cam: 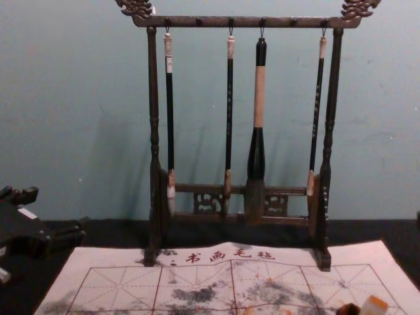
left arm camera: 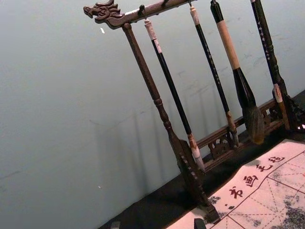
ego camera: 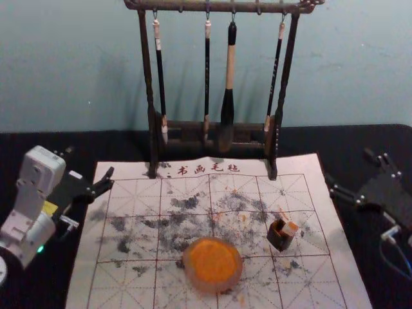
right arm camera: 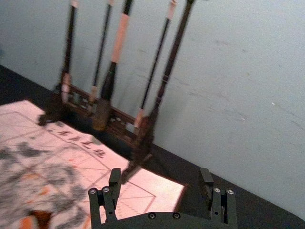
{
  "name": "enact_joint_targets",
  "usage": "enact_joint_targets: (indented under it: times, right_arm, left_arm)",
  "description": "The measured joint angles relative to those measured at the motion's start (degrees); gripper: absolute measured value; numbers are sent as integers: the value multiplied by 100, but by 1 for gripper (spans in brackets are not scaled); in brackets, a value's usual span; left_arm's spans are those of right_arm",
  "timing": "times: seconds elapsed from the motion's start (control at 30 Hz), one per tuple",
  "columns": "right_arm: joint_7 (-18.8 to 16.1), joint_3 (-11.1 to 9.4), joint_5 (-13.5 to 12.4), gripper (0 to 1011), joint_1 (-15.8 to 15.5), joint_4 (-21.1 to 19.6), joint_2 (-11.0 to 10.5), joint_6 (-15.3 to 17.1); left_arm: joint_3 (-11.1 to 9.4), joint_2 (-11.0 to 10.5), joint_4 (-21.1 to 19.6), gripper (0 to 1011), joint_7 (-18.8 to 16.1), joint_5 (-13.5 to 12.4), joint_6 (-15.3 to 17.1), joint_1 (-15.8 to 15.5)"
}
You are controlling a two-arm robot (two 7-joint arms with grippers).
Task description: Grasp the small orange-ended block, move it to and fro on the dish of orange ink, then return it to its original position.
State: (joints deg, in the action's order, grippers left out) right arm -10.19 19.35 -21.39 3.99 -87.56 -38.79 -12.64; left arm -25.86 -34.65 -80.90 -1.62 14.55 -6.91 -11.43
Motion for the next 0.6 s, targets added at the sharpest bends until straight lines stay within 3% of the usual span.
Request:
enact_joint_targets:
  times: [0.3, 0.6]
  right_arm:
    - [-719, -84, -139, 1000, -520, -460, -358, -374]
    - [-1208, 0, -147, 1000, -728, -580, -429, -515]
  left_arm:
    - [0, 0, 0, 1001, 0, 0, 0, 0]
    - [0, 0, 0, 1001, 0, 0, 0, 0]
